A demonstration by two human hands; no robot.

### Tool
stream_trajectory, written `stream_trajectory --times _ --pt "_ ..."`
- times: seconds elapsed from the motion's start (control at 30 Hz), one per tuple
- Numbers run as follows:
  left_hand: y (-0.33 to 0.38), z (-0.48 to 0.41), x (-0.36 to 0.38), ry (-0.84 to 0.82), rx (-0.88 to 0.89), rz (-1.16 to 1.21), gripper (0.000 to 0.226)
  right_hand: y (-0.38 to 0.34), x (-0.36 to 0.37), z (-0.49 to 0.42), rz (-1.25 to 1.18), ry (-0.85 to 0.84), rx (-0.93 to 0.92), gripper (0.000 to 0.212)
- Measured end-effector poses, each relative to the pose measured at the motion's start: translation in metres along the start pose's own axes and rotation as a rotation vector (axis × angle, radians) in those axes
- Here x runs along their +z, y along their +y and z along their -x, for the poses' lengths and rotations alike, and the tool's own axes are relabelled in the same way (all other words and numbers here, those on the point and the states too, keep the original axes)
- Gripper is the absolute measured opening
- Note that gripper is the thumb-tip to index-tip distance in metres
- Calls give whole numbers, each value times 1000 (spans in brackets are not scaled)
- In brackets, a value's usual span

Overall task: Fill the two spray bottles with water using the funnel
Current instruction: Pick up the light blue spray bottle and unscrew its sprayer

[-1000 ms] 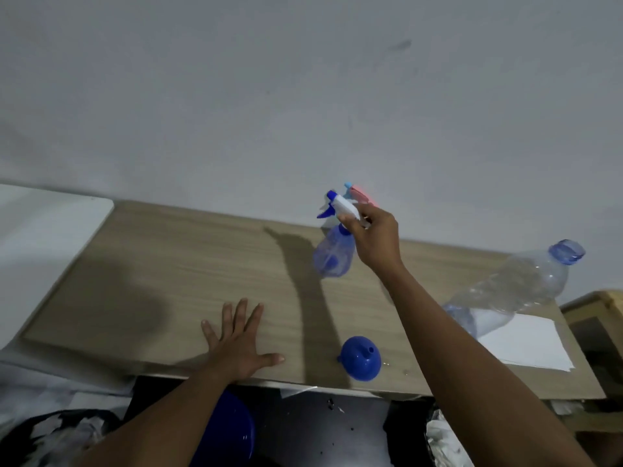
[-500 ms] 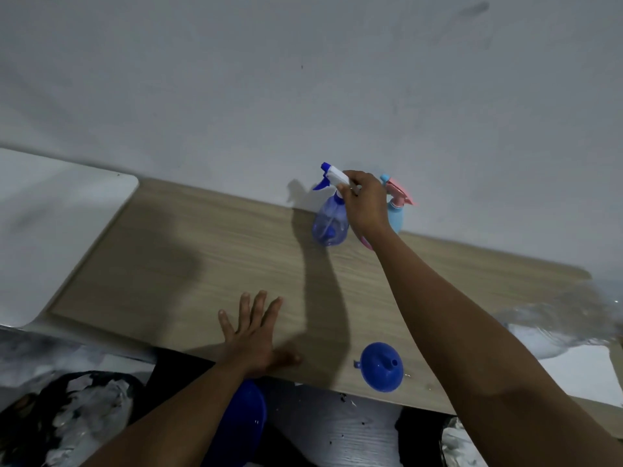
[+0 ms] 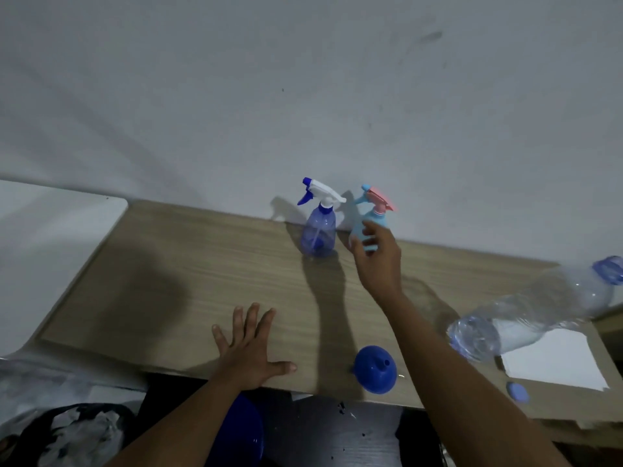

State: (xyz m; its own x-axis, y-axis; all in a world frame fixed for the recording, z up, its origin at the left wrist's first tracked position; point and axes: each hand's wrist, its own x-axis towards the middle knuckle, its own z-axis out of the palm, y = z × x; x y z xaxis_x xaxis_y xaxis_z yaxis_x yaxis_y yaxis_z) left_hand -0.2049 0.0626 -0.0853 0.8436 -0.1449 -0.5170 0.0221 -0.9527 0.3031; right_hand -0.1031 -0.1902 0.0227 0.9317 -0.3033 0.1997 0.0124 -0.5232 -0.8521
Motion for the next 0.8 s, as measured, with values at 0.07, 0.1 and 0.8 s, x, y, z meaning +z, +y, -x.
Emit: stream_trajectory --times 0.07,0.1,0.8 --pt "-1 2 3 44 17 15 130 28 -14 27 33 -18 86 35" --pt "-1 2 4 73 26 26 129 42 -20 38 45 -28 135 34" --pt "195 -147 -95 255 467 668 69 70 -40 -77 -57 -118 191 49"
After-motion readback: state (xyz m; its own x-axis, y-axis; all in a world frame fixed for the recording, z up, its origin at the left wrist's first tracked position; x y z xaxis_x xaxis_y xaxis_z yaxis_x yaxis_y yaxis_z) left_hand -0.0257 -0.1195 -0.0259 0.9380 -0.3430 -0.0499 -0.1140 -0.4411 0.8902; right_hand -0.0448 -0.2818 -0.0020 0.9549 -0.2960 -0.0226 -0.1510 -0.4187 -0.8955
